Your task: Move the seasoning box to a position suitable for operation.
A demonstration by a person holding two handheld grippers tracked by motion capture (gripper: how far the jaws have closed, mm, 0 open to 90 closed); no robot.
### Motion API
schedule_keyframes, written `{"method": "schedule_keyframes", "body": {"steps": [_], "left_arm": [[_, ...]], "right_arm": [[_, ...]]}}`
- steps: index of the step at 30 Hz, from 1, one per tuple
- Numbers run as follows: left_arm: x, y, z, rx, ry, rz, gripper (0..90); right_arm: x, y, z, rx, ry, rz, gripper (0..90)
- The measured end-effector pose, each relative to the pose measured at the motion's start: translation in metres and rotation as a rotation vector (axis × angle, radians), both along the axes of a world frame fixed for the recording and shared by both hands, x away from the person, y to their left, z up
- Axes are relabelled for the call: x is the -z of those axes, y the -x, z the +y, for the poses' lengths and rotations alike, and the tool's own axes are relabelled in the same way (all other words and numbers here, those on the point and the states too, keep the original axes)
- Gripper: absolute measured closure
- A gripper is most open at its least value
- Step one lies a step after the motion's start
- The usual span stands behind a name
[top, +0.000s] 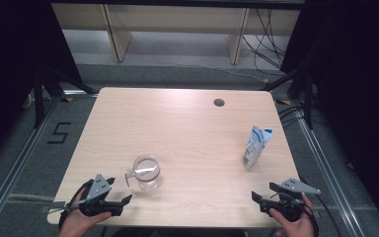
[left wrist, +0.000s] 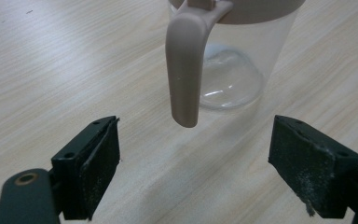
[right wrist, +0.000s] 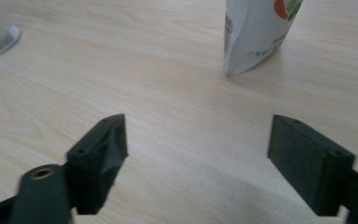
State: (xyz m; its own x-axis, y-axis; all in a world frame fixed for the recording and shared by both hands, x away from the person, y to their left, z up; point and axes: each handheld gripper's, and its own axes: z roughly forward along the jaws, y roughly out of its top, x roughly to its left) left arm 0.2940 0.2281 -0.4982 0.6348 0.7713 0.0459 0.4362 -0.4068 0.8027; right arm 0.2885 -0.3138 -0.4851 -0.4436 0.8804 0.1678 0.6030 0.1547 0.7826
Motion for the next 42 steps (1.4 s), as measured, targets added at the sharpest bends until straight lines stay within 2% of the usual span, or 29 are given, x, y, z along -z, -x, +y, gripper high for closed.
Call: {"method": "schedule_keyframes", "body": {"steps": [1,2,3,4,6,7,8,9,10,11,12,14,15,16,17,21,24,25,28,29,30,32,36,37,39,40,41,42], "left_arm": [[0.0008,0.0007,-0.0010,-0.015,0.019,0.012,16.0],[0.0007,0.0005,-0.0008,-0.013,0.014,0.009,16.0],[0.0001,-0.0001,-0.0001,-0.005,0.003,0.000,16.0],[0.0001,-0.0001,-0.0001,-0.005,0.003,0.000,16.0],[0.0000,-0.0001,0.0000,-0.005,0.002,-0.001,16.0],[0.0000,-0.0001,0.0001,-0.006,0.001,-0.001,16.0],[0.0002,0.0004,-0.0002,-0.016,0.006,0.003,16.0],[0.0003,0.0001,-0.0002,-0.015,0.009,-0.001,16.0],[-0.0004,0.0000,0.0012,-0.013,-0.014,0.001,16.1],[-0.0004,0.0000,0.0012,-0.013,-0.014,0.001,16.0],[-0.0001,0.0002,0.0004,-0.016,-0.002,0.002,16.0],[0.0000,0.0000,0.0002,-0.013,0.000,-0.002,16.0],[0.0003,0.0006,-0.0003,-0.020,0.008,0.004,16.0],[0.0005,0.0005,-0.0006,-0.022,0.012,0.003,16.1],[-0.0002,0.0000,0.0008,-0.014,-0.004,-0.001,16.0],[-0.0003,-0.0001,0.0011,-0.016,-0.001,-0.002,16.0],[-0.0010,0.0003,0.0015,-0.023,0.017,0.002,15.8],[-0.0008,0.0003,0.0017,-0.033,0.031,-0.002,15.7],[-0.0008,-0.0002,0.0029,-0.035,0.021,-0.010,15.7],[-0.0012,0.0011,0.0019,-0.043,0.049,0.001,15.7],[-0.0012,0.0011,0.0019,-0.043,0.049,0.001,15.7],[-0.0022,0.0008,0.0031,-0.029,0.028,-0.004,15.8],[-0.0022,0.0006,0.0027,-0.032,0.017,-0.020,16.9],[-0.0032,0.0017,0.0021,-0.038,0.039,-0.012,18.0],[-0.0035,0.0012,0.0020,-0.037,0.048,-0.018,18.7],[-0.0049,0.0009,0.0041,-0.021,0.026,-0.013,19.5],[-0.0049,0.0009,0.0041,-0.021,0.026,-0.013,21.3],[-0.0040,0.0013,0.0017,-0.041,0.061,-0.019,21.3]], "right_arm": [[-0.0002,0.0023,0.0015,0.008,-0.021,0.023,15.9],[0.0003,0.0008,-0.0018,-0.037,0.008,-0.003,16.0],[0.0013,0.0006,-0.0013,-0.032,0.008,-0.016,15.9],[0.0002,0.0028,0.0006,-0.018,-0.001,0.008,16.1],[0.0003,0.0026,0.0009,-0.029,-0.009,-0.005,16.4],[0.0010,0.0005,-0.0006,-0.048,0.018,-0.040,16.5],[0.0006,0.0008,0.0001,-0.049,0.017,-0.033,16.9],[0.0000,0.0026,0.0017,-0.039,0.001,-0.007,18.6],[0.0001,0.0023,0.0012,-0.042,0.005,-0.017,19.4],[0.0001,0.0023,0.0012,-0.042,0.005,-0.017,19.4],[0.0012,0.0004,-0.0007,-0.056,0.027,-0.045,19.7],[0.0003,0.0009,-0.0009,-0.062,0.017,-0.041,20.4],[0.0008,0.0018,0.0008,-0.040,0.005,-0.023,20.4],[0.0008,0.0007,-0.0008,-0.051,0.017,-0.033,20.5],[0.0009,0.0006,-0.0013,-0.052,0.017,-0.036,20.9],[0.0002,0.0009,-0.0016,-0.056,0.016,-0.029,21.4],[0.0009,0.0000,-0.0017,-0.058,0.028,-0.046,21.4],[0.0006,0.0017,0.0008,-0.044,0.002,-0.020,21.4],[-0.0002,0.0018,0.0004,-0.043,0.004,-0.012,21.4],[-0.0001,0.0021,0.0006,-0.045,-0.005,-0.009,21.4],[-0.0001,0.0021,0.0006,-0.045,-0.005,-0.009,21.4],[0.0012,-0.0004,-0.0012,-0.062,0.024,-0.048,21.4],[0.0010,-0.0006,-0.0011,-0.066,0.026,-0.056,21.6],[0.0010,-0.0004,-0.0010,-0.064,0.022,-0.051,21.7],[0.0011,-0.0005,-0.0012,-0.064,0.021,-0.053,21.8],[0.0010,-0.0005,-0.0011,-0.066,0.020,-0.053,21.8],[0.0010,-0.0005,-0.0011,-0.066,0.020,-0.053,21.8],[0.0012,-0.0006,-0.0010,-0.065,0.021,-0.055,21.9]]}}
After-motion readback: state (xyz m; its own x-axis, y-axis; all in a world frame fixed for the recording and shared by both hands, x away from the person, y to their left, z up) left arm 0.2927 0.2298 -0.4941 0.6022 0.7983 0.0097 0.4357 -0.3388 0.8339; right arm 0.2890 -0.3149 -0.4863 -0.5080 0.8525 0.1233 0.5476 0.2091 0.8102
